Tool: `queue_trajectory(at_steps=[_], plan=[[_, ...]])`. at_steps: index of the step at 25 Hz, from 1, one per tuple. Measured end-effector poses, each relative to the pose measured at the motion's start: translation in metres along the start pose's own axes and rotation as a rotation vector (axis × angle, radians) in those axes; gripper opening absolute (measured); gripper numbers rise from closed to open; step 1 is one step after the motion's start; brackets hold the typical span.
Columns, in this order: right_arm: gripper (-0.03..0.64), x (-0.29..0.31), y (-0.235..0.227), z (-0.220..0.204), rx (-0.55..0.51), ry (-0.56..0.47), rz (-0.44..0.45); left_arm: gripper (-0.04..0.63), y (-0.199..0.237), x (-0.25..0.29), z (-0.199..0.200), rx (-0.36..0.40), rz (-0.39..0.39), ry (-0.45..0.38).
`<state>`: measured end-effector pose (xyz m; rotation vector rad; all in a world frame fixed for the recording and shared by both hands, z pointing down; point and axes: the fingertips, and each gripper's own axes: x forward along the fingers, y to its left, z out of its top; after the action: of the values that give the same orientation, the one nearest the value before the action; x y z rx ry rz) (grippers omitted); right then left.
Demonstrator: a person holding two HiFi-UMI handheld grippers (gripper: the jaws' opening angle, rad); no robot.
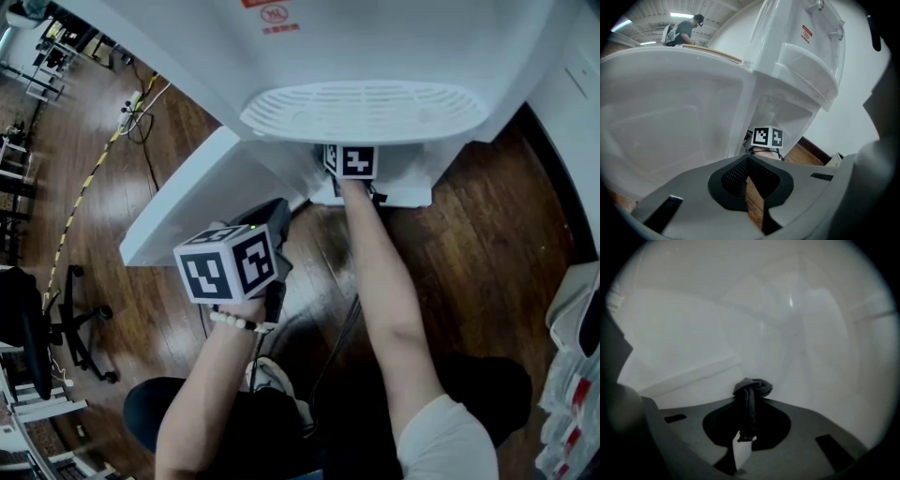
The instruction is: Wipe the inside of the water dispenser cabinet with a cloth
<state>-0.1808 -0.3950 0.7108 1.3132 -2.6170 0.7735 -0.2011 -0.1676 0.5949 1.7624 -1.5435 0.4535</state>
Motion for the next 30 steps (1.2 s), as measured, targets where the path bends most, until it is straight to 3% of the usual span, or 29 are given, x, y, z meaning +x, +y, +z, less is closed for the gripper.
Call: queue_trajectory(at_steps=[5,13,19,22,30], plan=[[0.038,0.006,-0.006,-0.026,0.078,0.043,-0.064,-0.003,-0.001,-0.006,0.003,0.002,-0.012,-0.002],[0.040,0.004,-0.006,-0.032,0.071,0.077,-0.084,-0.003,-0.008,-0.019,0.004,-0.015,-0.031,-0.043],[0.035,-0.005,-0.001,-0.034,0.088,0.047,-0.090,-0.003,0.002,0.002,0.000,0.156,0.048,0.011],[0.035,-0.006,0.002,-0.026,0.041,0.044,-0.091,-0.003,-0.002,0.006,0.004,0.155,0.058,0.018],[0.035,-0.023,0.011,0.055,0.026,-0.198,-0.054,-0.003,-0.034,0.005,0.005,0.201,0.041,0.011]])
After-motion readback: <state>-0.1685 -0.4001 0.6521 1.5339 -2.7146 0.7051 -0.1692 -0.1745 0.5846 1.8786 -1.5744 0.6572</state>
